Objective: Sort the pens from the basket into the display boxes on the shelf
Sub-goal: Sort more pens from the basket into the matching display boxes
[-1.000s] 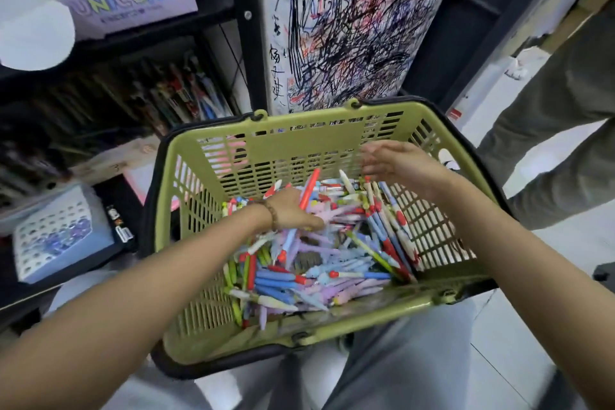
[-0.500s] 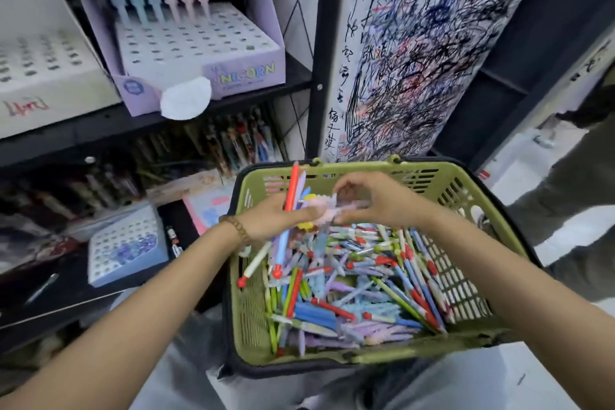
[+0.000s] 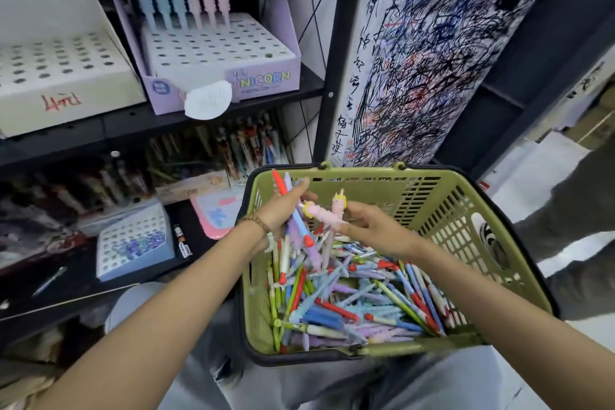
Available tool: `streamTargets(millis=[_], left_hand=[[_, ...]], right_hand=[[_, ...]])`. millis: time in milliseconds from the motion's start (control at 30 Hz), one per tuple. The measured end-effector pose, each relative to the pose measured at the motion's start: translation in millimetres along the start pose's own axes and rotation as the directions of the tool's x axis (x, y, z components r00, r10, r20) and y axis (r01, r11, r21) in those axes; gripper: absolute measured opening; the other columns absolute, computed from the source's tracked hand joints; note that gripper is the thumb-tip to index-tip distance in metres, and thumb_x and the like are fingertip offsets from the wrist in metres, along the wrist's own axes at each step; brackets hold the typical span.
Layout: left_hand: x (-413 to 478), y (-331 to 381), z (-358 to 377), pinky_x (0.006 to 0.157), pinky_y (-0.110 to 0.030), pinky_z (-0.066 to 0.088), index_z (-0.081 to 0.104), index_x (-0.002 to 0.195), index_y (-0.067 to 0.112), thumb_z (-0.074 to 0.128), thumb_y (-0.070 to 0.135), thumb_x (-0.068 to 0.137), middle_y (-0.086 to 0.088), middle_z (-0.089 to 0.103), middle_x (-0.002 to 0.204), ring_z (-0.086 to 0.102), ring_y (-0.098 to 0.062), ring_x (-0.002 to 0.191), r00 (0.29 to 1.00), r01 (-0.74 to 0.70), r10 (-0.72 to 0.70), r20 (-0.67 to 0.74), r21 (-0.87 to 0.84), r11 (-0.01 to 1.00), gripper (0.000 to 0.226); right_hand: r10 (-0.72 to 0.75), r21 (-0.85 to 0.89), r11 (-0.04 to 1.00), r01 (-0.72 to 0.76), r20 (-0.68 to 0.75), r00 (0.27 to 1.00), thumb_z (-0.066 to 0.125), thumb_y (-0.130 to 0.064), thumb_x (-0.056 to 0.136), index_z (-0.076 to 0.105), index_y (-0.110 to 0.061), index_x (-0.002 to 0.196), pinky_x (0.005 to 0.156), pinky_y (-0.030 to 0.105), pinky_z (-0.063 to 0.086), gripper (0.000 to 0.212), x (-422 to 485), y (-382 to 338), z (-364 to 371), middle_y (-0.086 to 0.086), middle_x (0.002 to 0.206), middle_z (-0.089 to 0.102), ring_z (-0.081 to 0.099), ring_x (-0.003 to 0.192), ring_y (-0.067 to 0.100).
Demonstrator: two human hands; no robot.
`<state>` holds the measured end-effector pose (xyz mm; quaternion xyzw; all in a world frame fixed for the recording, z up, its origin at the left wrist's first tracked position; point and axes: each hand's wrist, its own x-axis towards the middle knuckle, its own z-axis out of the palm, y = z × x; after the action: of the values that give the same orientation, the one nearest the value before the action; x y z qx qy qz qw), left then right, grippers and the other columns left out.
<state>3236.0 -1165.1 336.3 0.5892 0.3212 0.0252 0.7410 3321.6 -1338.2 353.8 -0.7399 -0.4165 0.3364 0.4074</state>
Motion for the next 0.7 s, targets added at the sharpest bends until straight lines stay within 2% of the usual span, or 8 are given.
streamTargets(millis=[67, 100, 200, 300, 367, 500, 600, 700], left_hand=[[1.1, 2.3, -3.6, 0.053, -0.019, 0.046, 0.061, 0.081, 0.004, 0.047, 0.044, 0.094, -0.001, 0.059, 0.054, 0.051, -0.014, 0.051, 1.000, 0.011, -0.015, -0.019, -0.193, 0.981, 0.045], [0.1, 3.8, -7.4, 0.048, -0.017, 0.046, 0.063, 0.080, 0.005, 0.048, 0.046, 0.093, 0.000, 0.061, 0.052, 0.052, -0.011, 0.047, 1.000, -0.004, -0.002, -0.023, -0.236, 0.972, 0.045], [-3.8, 7.5, -11.4, 0.072, -0.026, 0.052, 0.070, 0.083, 0.015, 0.063, 0.063, 0.070, 0.000, 0.070, 0.070, 0.062, -0.016, 0.071, 0.994, -0.104, 0.101, -0.036, -0.109, 0.988, 0.050], [-11.1, 19.3, -4.3, 0.084, -0.036, 0.052, 0.069, 0.079, 0.019, 0.077, 0.072, 0.046, 0.001, 0.068, 0.066, 0.065, -0.019, 0.074, 0.979, -0.202, 0.202, -0.036, 0.020, 0.979, 0.062], [-14.5, 35.1, -2.7, 0.079, -0.033, 0.055, 0.068, 0.075, 0.018, 0.081, 0.059, 0.055, -0.004, 0.071, 0.074, 0.067, -0.018, 0.069, 0.956, -0.292, 0.293, -0.034, 0.035, 0.956, 0.047], [-26.0, 84.6, -21.1, 0.057, -0.017, 0.048, 0.058, 0.070, 0.009, 0.073, 0.045, 0.075, -0.004, 0.058, 0.061, 0.054, -0.006, 0.049, 0.897, -0.421, 0.435, -0.070, 0.160, 0.893, 0.040], [-39.3, 126.4, -43.9, 0.055, -0.017, 0.048, 0.059, 0.071, 0.011, 0.070, 0.039, 0.080, -0.001, 0.057, 0.060, 0.052, -0.006, 0.049, 0.841, -0.499, 0.525, -0.132, 0.185, 0.846, 0.031], [-52.0, 172.5, -79.4, 0.044, -0.012, 0.041, 0.067, 0.082, 0.009, 0.067, 0.038, 0.082, 0.011, 0.062, 0.052, 0.052, -0.001, 0.043, 0.785, -0.563, 0.595, -0.174, 0.201, 0.802, 0.030]], right_hand=[[0.050, 0.097, 0.994, -0.047, -0.035, 0.998, 0.051, -0.017, 0.097, 0.054, -0.008, 0.124, 0.051, 0.015, 0.039, 0.029, -1.7, -1.5, -6.1, -0.014, 0.072, 0.060, 0.048, 0.059, 0.001], [0.081, 0.141, 0.987, -0.072, -0.057, 0.995, 0.050, -0.021, 0.097, 0.054, -0.010, 0.123, 0.048, 0.015, 0.031, 0.029, -1.8, -1.5, -10.9, -0.014, 0.063, 0.050, 0.038, 0.054, 0.004], [0.097, 0.210, 0.975, -0.076, -0.090, 0.991, 0.048, -0.027, 0.097, 0.052, -0.014, 0.126, 0.047, 0.016, 0.024, 0.031, 1.8, -7.6, -19.8, -0.013, 0.059, 0.036, 0.029, 0.051, 0.005], [0.012, 0.162, 0.987, 0.001, -0.077, 0.997, 0.052, -0.025, 0.096, 0.049, -0.017, 0.130, 0.045, 0.009, 0.035, 0.035, 10.4, -29.4, -12.8, -0.021, 0.065, 0.056, 0.046, 0.048, -0.006], [-0.037, 0.183, 0.982, 0.049, -0.069, 0.997, 0.052, -0.024, 0.096, 0.050, -0.015, 0.127, 0.049, 0.005, 0.039, 0.033, 18.8, -43.4, -9.2, -0.027, 0.069, 0.061, 0.052, 0.054, -0.012], [-0.015, 0.334, 0.941, 0.051, -0.109, 0.994, 0.052, -0.049, 0.086, 0.063, -0.019, 0.103, 0.053, 0.019, 0.036, 0.036, 40.6, -80.2, -12.3, -0.009, 0.064, 0.054, 0.046, 0.057, 0.007], [-0.059, 0.441, 0.888, 0.133, -0.176, 0.983, 0.045, -0.041, 0.095, 0.063, -0.015, 0.088, 0.047, 0.012, 0.038, 0.033, 68.9, -115.8, -20.7, -0.012, 0.058, 0.060, 0.051, 0.050, 0.001], [-0.131, 0.455, 0.855, 0.247, -0.272, 0.953, 0.046, -0.035, 0.097, 0.062, -0.014, 0.088, 0.052, 0.020, 0.037, 0.029, 105.0, -156.7, -37.3, 0.000, 0.075, 0.065, 0.052, 0.059, 0.010]])
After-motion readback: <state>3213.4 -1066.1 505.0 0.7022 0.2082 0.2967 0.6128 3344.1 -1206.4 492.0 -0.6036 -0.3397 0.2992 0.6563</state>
